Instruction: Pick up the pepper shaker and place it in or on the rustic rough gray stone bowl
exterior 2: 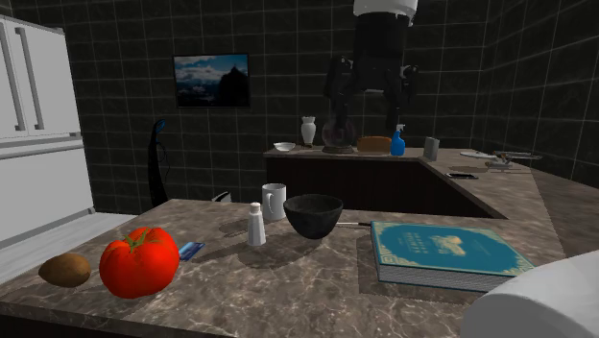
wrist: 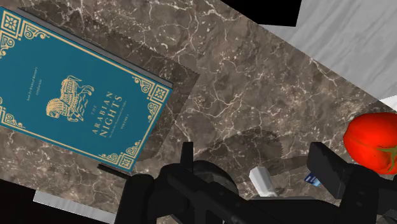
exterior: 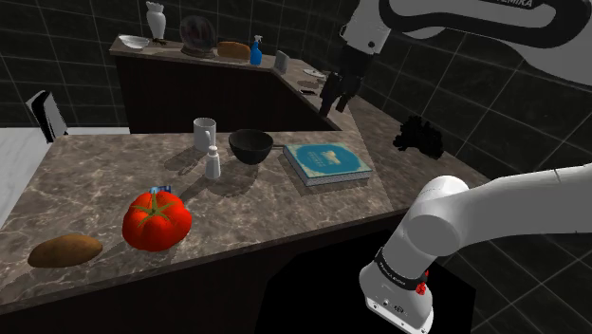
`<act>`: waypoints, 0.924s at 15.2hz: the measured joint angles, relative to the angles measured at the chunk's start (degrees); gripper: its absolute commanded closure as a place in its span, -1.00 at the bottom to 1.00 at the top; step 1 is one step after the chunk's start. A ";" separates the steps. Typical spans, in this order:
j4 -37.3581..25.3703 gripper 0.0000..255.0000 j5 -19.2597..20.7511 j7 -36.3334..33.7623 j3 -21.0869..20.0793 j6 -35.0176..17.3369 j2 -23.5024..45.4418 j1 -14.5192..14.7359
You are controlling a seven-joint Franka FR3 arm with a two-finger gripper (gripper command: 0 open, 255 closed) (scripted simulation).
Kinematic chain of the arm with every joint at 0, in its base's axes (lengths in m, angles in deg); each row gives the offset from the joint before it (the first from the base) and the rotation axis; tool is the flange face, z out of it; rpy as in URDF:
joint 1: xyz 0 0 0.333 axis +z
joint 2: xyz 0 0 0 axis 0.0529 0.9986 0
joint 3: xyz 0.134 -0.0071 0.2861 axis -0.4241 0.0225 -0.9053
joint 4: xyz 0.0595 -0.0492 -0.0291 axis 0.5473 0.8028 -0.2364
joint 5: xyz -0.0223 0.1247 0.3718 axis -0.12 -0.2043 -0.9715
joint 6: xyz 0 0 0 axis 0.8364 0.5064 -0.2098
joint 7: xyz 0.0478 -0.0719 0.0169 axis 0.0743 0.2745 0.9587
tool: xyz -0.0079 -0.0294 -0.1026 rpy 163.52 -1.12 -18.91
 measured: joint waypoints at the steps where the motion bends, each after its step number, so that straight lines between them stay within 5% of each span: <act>1: 0.00 -1.00 0.00 0.00 0.00 0.00 0.00 0.00; 14: -4.96 -1.00 -2.31 -7.59 -6.52 -17.61 22.42 1.44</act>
